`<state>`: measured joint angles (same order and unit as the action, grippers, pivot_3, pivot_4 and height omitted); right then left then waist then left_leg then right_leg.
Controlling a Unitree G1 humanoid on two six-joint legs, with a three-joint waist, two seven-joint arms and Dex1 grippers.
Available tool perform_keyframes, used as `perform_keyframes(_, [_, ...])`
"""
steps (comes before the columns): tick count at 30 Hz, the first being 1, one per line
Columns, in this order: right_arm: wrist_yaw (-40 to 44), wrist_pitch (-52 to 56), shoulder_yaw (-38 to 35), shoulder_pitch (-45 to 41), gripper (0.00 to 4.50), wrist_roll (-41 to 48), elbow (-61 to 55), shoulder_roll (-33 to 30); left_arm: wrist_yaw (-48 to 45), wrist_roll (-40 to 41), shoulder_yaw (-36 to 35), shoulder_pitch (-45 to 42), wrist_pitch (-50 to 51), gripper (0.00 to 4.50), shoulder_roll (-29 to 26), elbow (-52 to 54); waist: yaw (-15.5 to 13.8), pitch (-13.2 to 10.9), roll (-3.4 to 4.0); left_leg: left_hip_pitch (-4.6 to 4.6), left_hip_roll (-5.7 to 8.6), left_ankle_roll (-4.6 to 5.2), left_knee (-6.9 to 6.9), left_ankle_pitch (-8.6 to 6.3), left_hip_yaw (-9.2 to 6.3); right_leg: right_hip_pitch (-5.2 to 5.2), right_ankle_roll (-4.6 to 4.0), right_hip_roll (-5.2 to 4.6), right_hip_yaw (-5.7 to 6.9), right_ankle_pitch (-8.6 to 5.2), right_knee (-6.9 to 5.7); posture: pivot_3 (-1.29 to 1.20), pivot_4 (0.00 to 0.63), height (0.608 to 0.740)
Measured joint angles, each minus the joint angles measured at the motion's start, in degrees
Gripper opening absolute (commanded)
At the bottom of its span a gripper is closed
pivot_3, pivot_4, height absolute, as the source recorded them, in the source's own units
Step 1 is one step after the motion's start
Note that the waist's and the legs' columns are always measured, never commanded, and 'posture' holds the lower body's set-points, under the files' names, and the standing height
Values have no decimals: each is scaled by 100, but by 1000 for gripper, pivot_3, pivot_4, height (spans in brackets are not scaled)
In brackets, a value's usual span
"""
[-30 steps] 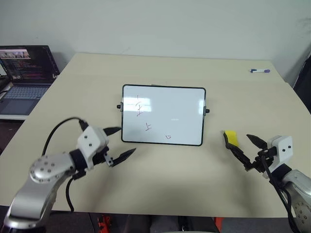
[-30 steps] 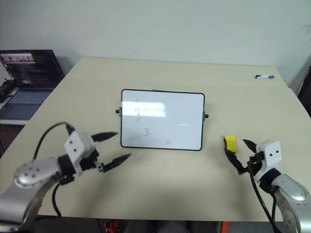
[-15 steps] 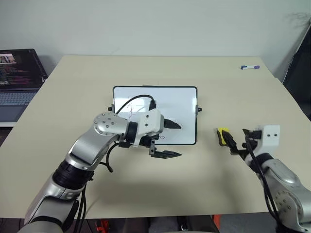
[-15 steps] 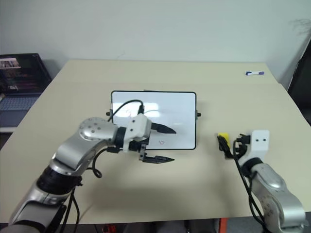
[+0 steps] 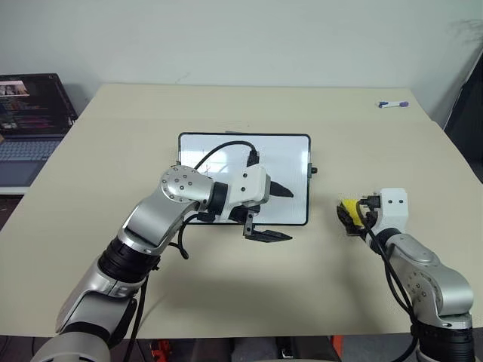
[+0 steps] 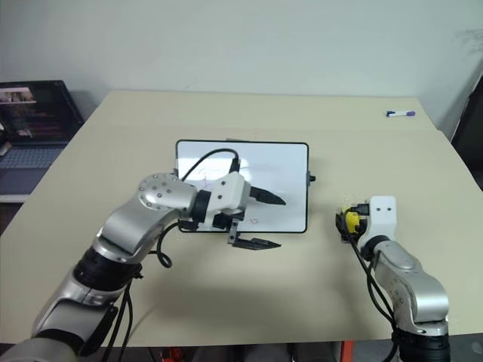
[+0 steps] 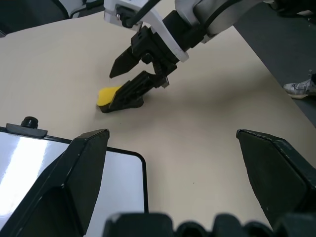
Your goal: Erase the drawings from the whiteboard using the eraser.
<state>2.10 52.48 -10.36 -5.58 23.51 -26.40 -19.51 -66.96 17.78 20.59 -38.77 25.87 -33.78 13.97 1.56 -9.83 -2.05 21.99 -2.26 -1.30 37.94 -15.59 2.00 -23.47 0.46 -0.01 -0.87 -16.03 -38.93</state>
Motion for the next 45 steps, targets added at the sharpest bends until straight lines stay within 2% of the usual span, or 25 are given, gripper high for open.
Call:
perform_keyframes(3, [133, 9, -1, 47, 4450, -7, 79, -14, 3, -16, 0, 62, -3, 4500, -5, 0, 16, 0, 0, -2, -4, 0, 0, 0, 1, 0, 0, 0, -1, 0, -2, 0, 150, 740])
perform_keyframes(6, [174, -45, 0, 45, 3865, -50, 210, 1, 4, -27, 0, 122, -13, 4500, -8, 0, 16, 0, 0, -2, -3, 0, 0, 0, 1, 0, 0, 0, -1, 0, -2, 0, 150, 740])
perform_keyframes(12, [237, -245, 55, -26, 1682, -283, 547, 50, 8, -108, -1, 271, -33, 4500, -27, -7, 11, 0, 0, -1, 0, 0, 0, 0, 1, 0, 0, 0, -1, 0, -1, 0, 150, 740])
perform_keyframes(14, [263, -311, 88, -52, 1331, -356, 588, 46, 21, -123, -5, 304, -35, 4500, -27, -2, 13, 0, 0, -1, 0, 0, 0, 0, 2, 0, 0, 0, -2, 0, -1, 0, 150, 740])
perform_keyframes(21, [698, -660, 315, 116, 1327, -639, 390, -339, 500, -262, -156, 1234, 176, 4500, -356, 456, 19, -2, 4, 0, -12, 0, -2, 0, 1, -5, 0, -3, -2, 0, 0, 0, 150, 740])
perform_keyframes(25, [1409, -1621, 374, 758, 1327, -765, -181, -796, 1016, -259, -725, 2127, 708, 4500, -777, 930, 15, -3, 2, -2, -23, -1, -3, 0, -3, -4, 0, -3, 5, -1, 2, 0, 150, 740])
perform_keyframes(32, [2312, -1999, 602, 900, 1326, -512, -1028, -1157, 1761, 157, -1799, 2943, 1652, 4500, -843, 1927, 15, -4, 1, -19, -22, -1, 0, 0, 0, 9, 1, -7, 4, 0, -4, 0, 150, 740])
perform_keyframes(38, [2707, -2465, 1365, 195, 1326, -799, -1054, -1187, 2063, 232, -2702, 3679, 1876, 4500, -1179, 2002, 20, -6, 0, -21, -25, -2, -2, -1, 1, 6, -1, -5, 3, 0, -2, 0, 150, 740])
perform_keyframes(45, [2845, -3175, 2320, -1055, 1321, -1761, -122, -1107, 2472, 72, -3117, 4284, 1887, 4500, -1265, 1966, 1, -10, -10, -19, -20, -2, -1, -1, 2, 4, -14, -15, 5, 7, 0, 0, 150, 740])
